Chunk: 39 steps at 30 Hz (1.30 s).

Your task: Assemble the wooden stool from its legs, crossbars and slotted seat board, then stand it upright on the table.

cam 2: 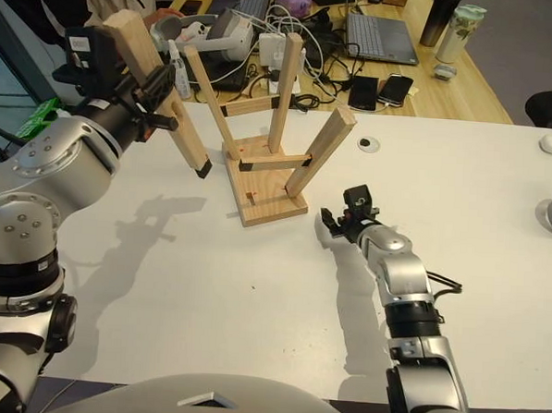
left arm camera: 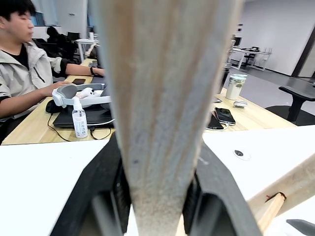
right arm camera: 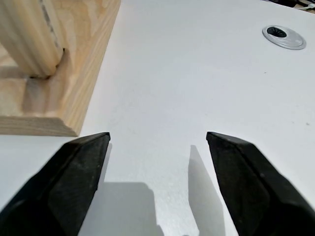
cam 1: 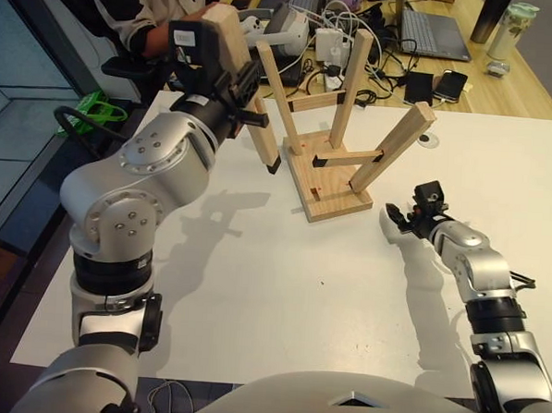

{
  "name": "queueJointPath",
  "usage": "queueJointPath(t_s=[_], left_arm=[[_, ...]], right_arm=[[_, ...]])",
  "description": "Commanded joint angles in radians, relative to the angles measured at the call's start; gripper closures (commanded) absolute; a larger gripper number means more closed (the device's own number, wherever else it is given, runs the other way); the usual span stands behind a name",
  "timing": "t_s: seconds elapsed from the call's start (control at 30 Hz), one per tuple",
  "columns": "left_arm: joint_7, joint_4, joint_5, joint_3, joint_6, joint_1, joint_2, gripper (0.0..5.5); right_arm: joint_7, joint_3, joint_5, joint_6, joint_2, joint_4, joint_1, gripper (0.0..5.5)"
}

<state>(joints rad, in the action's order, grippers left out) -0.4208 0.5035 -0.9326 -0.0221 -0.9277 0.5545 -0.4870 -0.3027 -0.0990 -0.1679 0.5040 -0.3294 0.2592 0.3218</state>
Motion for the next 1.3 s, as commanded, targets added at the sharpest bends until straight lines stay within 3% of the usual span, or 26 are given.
queueJointPath(t_s=[0.03, 0.37, 0.8, 1.0, 1.3], left_arm=[[0.026, 0.015, 0.067, 0.009, -0.024, 0.006, 0.025, 4.48], [0.086, 0.013, 0.177, -0.017, -0.048, 0.015, 0.083, 4.48], [0.150, 0.018, 0.309, -0.098, -0.046, -0.044, 0.098, 4.48], [0.048, 0.071, 0.286, -0.263, 0.018, -0.212, 0.317, 4.48], [0.063, 0.068, 0.364, -0.264, 0.065, -0.225, 0.347, 4.48]], right_arm=[[-0.001, -0.002, 0.036, -0.067, 0.041, 0.118, 0.089, 1.83], [-0.039, 0.061, 0.006, -0.106, 0.102, 0.140, 0.183, 1.83], [-0.091, 0.040, -0.004, 0.021, 0.095, -0.085, 0.066, 1.83], [-0.056, 0.095, -0.018, 0.073, 0.087, -0.153, 0.041, 1.83], [-0.103, 0.058, -0.104, 0.206, 0.153, -0.285, 0.070, 1.83]])
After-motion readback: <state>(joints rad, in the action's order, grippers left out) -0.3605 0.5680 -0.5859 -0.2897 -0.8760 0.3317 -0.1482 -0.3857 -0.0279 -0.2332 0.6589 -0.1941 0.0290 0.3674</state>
